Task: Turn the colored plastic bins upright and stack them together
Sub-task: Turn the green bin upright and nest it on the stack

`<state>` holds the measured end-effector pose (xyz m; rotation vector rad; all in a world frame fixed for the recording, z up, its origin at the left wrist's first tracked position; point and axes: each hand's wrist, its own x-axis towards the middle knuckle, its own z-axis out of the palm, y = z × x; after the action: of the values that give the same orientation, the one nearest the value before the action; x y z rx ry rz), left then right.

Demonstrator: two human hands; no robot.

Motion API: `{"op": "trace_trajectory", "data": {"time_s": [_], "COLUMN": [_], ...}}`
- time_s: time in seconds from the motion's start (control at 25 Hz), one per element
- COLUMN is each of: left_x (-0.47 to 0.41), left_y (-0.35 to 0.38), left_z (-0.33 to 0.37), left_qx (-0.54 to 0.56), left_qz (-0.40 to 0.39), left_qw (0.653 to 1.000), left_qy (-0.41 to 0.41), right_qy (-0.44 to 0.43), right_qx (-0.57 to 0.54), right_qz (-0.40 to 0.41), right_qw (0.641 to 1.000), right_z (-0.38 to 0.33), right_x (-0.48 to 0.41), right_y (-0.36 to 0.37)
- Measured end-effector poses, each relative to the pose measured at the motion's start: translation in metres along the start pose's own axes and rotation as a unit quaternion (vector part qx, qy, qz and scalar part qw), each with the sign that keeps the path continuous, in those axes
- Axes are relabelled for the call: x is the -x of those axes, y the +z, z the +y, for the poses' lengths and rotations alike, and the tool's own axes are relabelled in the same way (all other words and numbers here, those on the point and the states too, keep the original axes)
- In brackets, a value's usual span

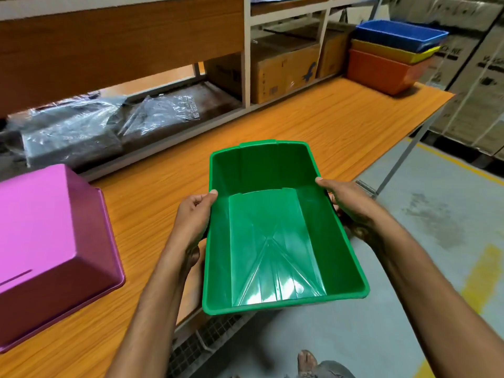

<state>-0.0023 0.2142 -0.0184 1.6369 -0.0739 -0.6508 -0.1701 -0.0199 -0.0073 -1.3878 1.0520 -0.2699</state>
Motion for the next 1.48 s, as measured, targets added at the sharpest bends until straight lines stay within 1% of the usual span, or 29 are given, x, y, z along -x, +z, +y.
{"op": "trace_trajectory", "data": {"time_s": [0.2,0.32,0.4,0.68,0.84,1.0,1.08,1.24,1.36,1.48], "left_x": [0.012,0.025,0.036,0.072,0.084,0.094,0.097,0.080,0.058,0.040], "left_y": [0.043,0.078,0.107,0.231,0.294,0.345,0.369,0.414,0.452,0.491], "left_z": [0.004,0.010,0.014,0.012,-0.008,-0.027,-0.029,-0.036,-0.040,-0.037], "left_qx": [-0.037,-0.056,-0.059,-0.104,-0.129,-0.114,-0.115,-0.154,-0.162,-0.149], "left_qz": [-0.018,-0.038,-0.049,-0.122,-0.154,-0.203,-0.227,-0.256,-0.287,-0.302], "left_qw": [0.999,0.998,0.997,0.987,0.979,0.970,0.965,0.953,0.943,0.942], "left_qy": [-0.001,0.010,0.009,-0.018,-0.021,-0.065,-0.067,-0.052,-0.034,-0.005], "right_qy": [-0.012,0.000,0.015,0.060,0.069,0.076,0.079,0.097,0.107,0.083], "right_qx": [-0.015,-0.084,-0.108,-0.196,-0.202,-0.183,-0.177,-0.183,-0.196,-0.206], "right_qz": [0.025,0.007,0.000,0.017,0.053,0.094,0.117,0.162,0.169,0.189], "right_qw": [0.999,0.996,0.994,0.979,0.975,0.976,0.974,0.965,0.960,0.957], "right_z": [0.006,0.012,0.023,0.062,0.091,0.116,0.123,0.133,0.132,0.123], "right_x": [0.013,0.022,0.021,0.033,0.040,0.046,0.047,0.039,0.026,0.008], "right_y": [-0.045,-0.082,-0.113,-0.244,-0.308,-0.358,-0.378,-0.410,-0.430,-0.449]}}
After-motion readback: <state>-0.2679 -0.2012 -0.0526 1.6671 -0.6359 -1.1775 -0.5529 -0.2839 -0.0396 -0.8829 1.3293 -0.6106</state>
